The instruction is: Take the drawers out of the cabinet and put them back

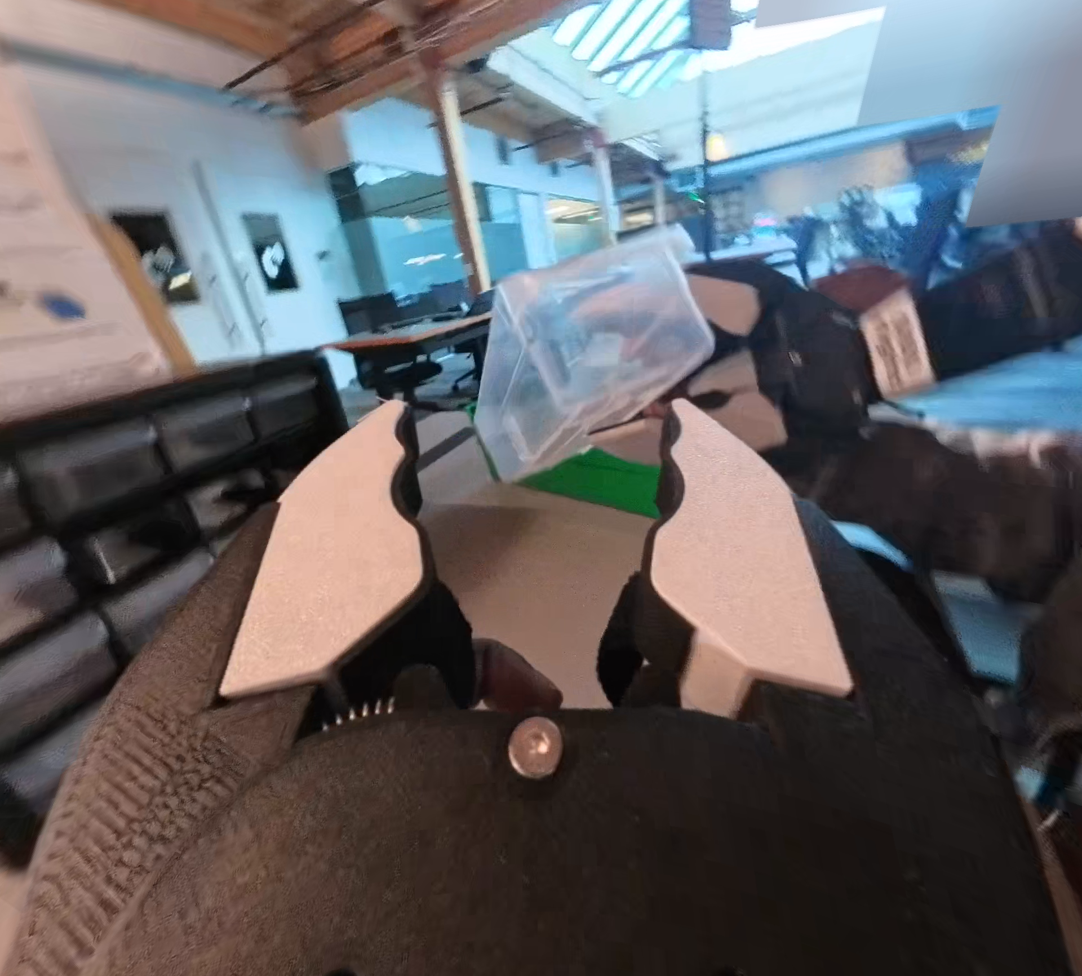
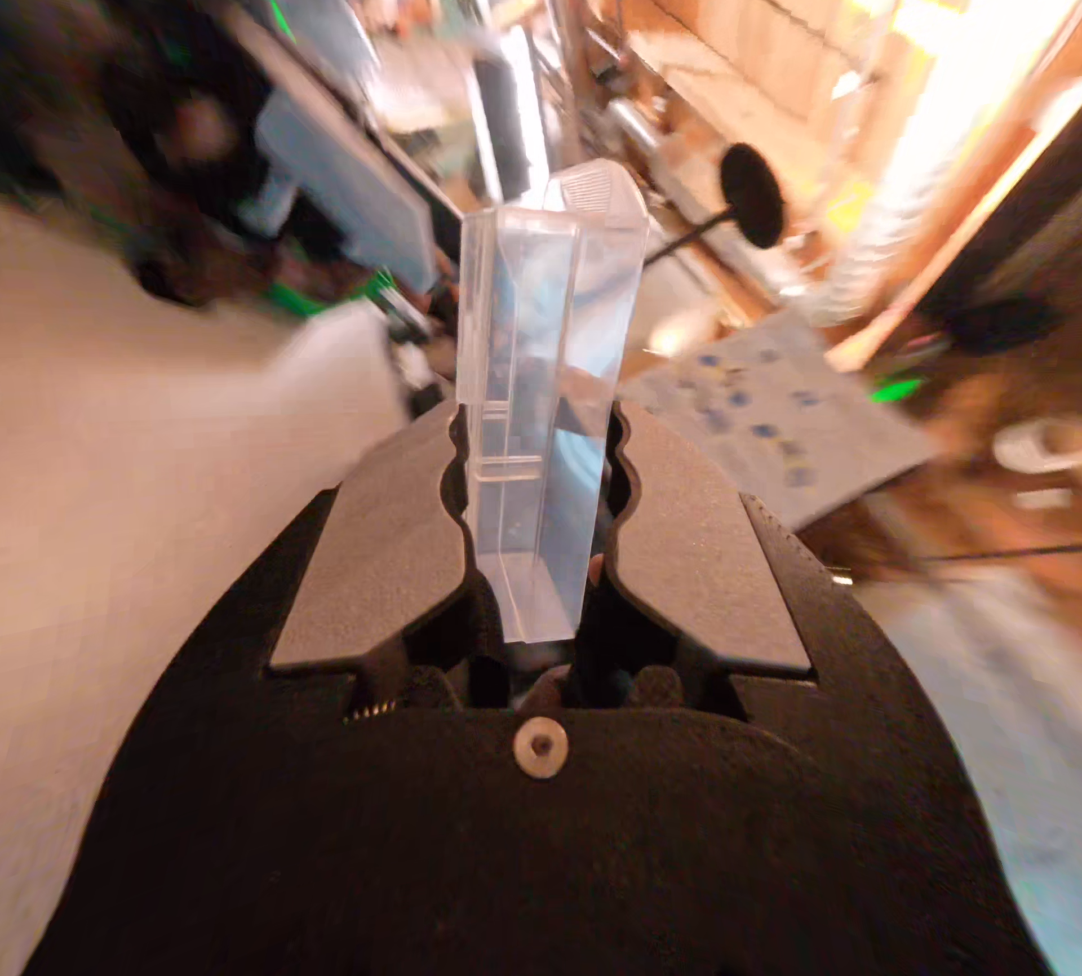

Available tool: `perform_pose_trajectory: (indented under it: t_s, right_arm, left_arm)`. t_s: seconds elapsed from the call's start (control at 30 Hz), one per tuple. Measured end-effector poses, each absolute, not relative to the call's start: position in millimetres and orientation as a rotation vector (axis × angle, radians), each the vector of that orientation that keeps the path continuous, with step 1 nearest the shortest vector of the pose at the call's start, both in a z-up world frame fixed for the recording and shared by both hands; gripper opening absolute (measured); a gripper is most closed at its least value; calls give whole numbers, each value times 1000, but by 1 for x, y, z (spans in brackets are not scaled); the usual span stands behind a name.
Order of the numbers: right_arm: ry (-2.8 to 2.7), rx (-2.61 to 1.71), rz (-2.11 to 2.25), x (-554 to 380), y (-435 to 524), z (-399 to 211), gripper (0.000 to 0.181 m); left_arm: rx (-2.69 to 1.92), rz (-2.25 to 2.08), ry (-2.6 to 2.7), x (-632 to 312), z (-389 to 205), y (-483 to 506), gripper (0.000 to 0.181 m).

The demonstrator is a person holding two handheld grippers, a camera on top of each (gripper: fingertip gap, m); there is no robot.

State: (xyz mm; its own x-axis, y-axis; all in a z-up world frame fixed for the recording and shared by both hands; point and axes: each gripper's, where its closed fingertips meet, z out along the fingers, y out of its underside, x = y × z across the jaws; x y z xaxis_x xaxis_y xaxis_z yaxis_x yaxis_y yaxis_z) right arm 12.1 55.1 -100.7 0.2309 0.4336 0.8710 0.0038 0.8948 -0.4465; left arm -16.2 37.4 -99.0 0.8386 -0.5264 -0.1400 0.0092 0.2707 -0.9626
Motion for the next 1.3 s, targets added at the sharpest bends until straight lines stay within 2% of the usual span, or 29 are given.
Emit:
perform_pose_trajectory:
  t_s: [0.03,0.1,0.2,0.3,0.37,0.5,0.63,0.8,0.87,1.03,1.13,1.3]
  right_arm:
    - [-1295,-334,130,11,60,-100,45]
    - [-1286,-251,-110,7,69,-100,45]
    - [-1295,-227,-235,2,79,-104,45]
    - [-1294,-205,-244,1,78,-104,45]
    - [-1302,-173,-246,0,75,-106,45]
    - [-1308,-138,-216,-2,70,-109,45]
    - [-1321,-178,-136,-7,70,-109,44]
    - [-1285,-572,421,0,93,-83,49]
    - [-1165,-855,644,1,135,-60,33]
    - [-1202,-1501,865,-44,232,-52,16]
    - [-1232,-1594,654,-81,288,-47,0]
    - [-1348,-1797,392,-115,329,-82,1]
  left_arm:
    - [-1301,-413,426,-16,-100,40,84]
    - [-1411,-420,376,-10,-106,46,89]
    - [-1466,-329,376,-3,-108,51,89]
    - [-1483,-244,348,-9,-110,59,82]
    - [-1481,-277,307,-12,-109,61,73]
    - [-1468,-333,294,-12,-110,62,65]
    - [-1414,-193,283,-20,-108,63,64]
    - [-1293,231,119,-72,-96,61,64]
    - [-1280,306,67,-82,-99,62,64]
    - [-1321,404,36,-85,-111,75,64]
    - [-1353,401,-23,-89,-118,86,64]
    - [-1415,406,-127,-106,-129,112,64]
